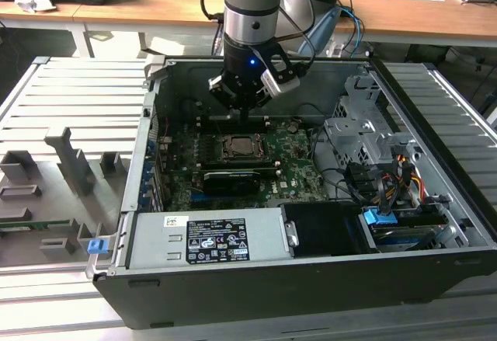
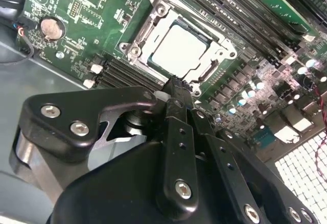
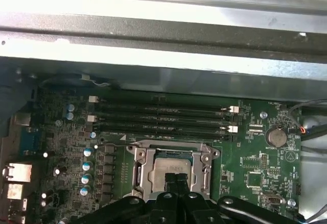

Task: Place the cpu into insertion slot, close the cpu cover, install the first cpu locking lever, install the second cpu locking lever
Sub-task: 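Install the first cpu locking lever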

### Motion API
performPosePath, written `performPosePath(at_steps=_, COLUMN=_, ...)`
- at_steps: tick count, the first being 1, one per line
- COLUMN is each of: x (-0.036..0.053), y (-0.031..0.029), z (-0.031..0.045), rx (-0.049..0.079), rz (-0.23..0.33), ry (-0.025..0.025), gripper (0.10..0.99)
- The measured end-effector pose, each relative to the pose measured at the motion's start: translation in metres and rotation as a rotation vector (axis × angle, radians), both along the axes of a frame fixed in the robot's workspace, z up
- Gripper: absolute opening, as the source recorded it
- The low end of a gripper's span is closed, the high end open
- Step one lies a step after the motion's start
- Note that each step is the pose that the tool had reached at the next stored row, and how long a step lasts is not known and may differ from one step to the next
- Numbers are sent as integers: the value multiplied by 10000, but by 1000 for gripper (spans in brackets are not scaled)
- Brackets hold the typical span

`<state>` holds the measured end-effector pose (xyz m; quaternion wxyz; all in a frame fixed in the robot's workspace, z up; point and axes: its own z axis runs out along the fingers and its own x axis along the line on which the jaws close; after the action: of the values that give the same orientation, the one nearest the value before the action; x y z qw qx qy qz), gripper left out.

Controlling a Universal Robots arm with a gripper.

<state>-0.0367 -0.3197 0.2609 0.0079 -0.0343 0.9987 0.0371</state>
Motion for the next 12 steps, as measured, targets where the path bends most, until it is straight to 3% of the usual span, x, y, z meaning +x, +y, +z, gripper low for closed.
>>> performPosePath(at_steps=12, x=-81, y=0, z=0, rx=0, rz=-26, ry=-1, gripper=106)
